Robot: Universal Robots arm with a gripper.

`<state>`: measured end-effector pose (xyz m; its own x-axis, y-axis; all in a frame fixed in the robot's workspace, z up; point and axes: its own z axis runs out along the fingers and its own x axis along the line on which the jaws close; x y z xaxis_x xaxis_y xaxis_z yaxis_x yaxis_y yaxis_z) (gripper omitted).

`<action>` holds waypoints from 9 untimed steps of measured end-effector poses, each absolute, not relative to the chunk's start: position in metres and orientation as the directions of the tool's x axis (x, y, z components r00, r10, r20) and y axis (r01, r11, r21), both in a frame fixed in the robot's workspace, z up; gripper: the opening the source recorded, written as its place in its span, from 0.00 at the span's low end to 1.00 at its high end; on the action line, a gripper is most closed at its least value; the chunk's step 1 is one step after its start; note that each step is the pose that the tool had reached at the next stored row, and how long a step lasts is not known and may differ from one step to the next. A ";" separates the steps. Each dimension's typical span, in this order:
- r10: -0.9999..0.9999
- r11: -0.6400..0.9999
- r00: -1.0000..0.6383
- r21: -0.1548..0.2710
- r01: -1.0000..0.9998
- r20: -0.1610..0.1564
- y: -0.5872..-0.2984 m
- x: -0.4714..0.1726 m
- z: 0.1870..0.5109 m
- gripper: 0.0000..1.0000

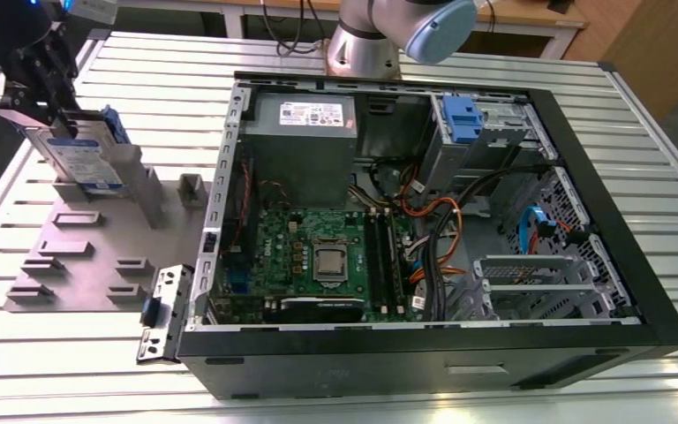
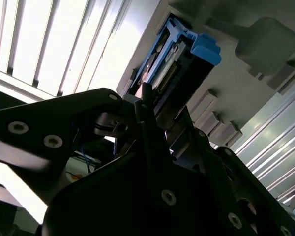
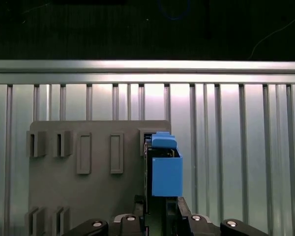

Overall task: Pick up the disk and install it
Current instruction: 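Pick up the disk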

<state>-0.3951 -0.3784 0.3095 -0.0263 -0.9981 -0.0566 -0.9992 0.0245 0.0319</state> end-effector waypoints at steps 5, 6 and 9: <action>-0.998 0.024 -0.026 0.032 -0.999 -0.056 -0.378 -0.395 0.310 0.35; -0.998 0.025 -0.026 0.032 -0.999 -0.056 -0.378 -0.395 0.310 0.35; -0.998 0.024 -0.026 0.032 -0.999 -0.056 -0.378 -0.395 0.310 0.35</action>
